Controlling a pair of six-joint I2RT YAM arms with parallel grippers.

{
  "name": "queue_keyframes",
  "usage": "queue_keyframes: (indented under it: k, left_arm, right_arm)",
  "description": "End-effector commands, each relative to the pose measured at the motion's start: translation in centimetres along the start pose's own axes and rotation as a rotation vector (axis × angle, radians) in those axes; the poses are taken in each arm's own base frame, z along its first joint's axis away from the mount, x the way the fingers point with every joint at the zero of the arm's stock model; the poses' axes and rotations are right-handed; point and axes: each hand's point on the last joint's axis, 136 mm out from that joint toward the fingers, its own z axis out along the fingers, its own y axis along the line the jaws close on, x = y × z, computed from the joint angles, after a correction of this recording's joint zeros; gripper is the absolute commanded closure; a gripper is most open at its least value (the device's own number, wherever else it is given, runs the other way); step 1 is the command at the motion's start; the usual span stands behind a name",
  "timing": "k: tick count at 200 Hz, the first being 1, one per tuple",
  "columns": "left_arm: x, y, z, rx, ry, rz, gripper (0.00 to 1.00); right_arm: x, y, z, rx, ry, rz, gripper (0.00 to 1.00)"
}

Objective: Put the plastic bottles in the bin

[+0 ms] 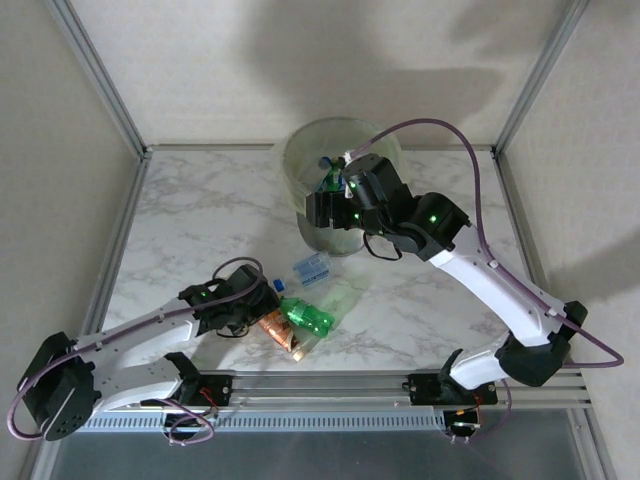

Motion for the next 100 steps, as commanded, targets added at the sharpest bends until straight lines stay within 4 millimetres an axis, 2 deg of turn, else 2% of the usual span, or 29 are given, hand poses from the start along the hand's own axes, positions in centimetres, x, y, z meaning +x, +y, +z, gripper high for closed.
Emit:
queue_keyframes:
  k: [1,65,100]
  left_arm:
    - [0.4,0.2,0.9,-0.013,0.008,0.013,0.22]
    - [0.5,0.9,2.0,-0.051,0.007,0.024,0.26]
    - [0.8,1.0,2.7,-0.045,0.015,0.014,0.32]
  right_arm:
    - [-0.2,-0.1,-0.9,0.005,-0.025,0.009,0.19]
    - [-0.1,-0.4,-1.5,0.018,-0.033,0.02,0.19]
    - [0.0,-0.7,-1.8,0.026,-0.038,0.026,0.19]
